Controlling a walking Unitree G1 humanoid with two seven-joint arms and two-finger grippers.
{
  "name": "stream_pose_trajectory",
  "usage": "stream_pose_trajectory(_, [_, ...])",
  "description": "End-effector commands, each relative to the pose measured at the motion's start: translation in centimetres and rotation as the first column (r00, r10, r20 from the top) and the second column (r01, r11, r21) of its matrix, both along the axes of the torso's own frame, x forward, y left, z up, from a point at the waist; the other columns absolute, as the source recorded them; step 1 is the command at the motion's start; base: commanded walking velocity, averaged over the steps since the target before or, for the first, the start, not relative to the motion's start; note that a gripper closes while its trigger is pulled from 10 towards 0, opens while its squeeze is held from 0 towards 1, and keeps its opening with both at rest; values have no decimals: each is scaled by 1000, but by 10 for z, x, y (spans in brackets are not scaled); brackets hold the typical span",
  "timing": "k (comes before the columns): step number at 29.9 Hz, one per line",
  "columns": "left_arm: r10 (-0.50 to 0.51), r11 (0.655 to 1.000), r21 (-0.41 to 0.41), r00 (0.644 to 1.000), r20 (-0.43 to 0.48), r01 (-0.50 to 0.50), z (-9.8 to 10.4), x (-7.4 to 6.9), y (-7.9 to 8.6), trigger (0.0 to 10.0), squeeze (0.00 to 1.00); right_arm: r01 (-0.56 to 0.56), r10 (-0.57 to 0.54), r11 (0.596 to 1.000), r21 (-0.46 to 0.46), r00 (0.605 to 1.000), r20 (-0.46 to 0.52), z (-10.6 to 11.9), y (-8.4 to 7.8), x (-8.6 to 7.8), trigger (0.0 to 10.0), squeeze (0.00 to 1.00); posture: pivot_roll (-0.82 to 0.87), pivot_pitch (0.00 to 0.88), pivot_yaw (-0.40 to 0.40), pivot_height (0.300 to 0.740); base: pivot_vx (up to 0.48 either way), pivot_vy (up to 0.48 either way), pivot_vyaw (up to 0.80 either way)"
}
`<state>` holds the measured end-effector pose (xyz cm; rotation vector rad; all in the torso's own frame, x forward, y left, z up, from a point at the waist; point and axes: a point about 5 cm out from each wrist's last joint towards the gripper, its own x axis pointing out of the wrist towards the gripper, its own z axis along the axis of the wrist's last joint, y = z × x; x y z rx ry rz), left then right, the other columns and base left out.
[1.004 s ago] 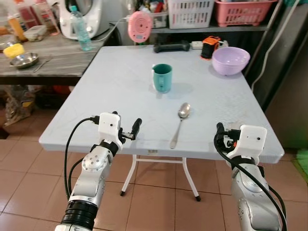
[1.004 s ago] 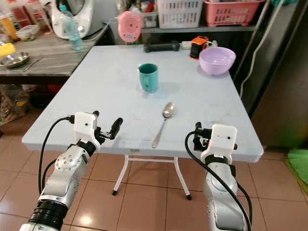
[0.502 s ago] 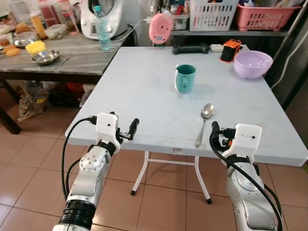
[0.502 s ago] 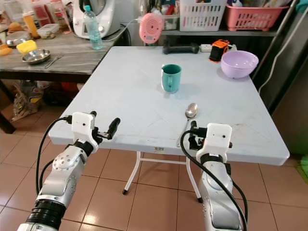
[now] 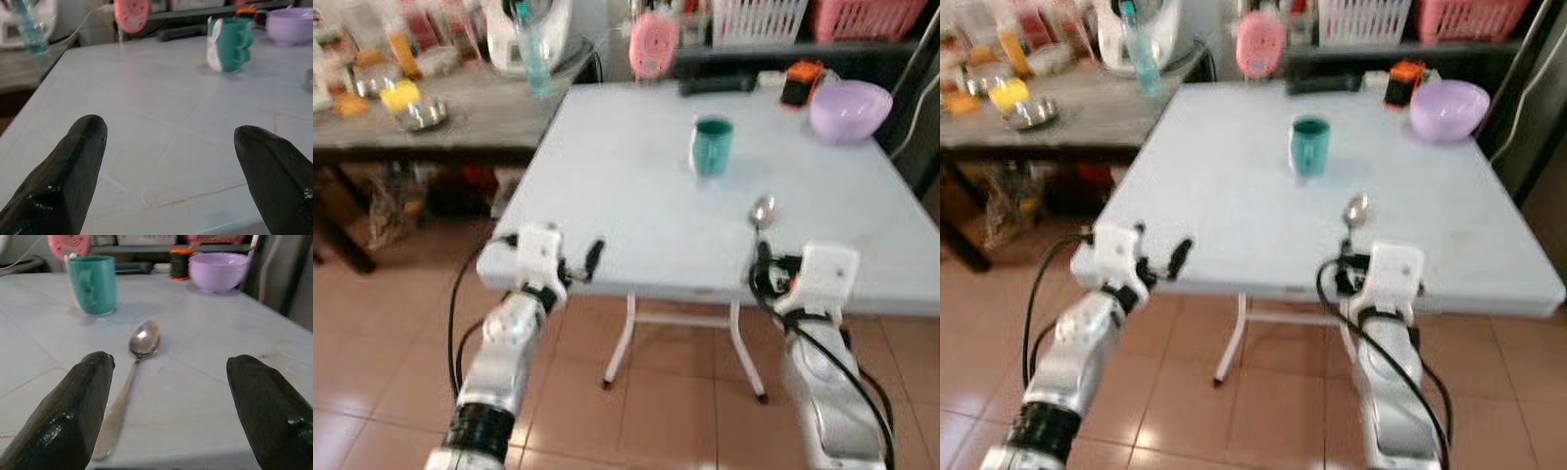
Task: Setting the table
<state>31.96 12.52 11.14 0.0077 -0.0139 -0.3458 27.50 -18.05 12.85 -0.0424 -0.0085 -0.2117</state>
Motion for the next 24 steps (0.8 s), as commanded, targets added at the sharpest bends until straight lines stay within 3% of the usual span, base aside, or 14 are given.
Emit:
stream_pose_trajectory(1, [23,1000,18,1000,3,-23,1,0,8,10000,0,-19,18,1000,12,1000,17,3,7,2,10000,0,-138,13,100,740,0,416,0])
stream_pose_trajectory(11, [40,999,32,997,68,-42,6,-1,5,10000,0,1,-1,1000,4,1000,15,2,3,1,10000,0,-135,13,101,740,0,83,0])
stream_pose_trajectory(24, [-24,1000,10,997,77,24,9,-3,0,10000,0,4,-4,1000,-1,1000,19,2,5,3,10000,0,-130,5,106,740,0,0,-686])
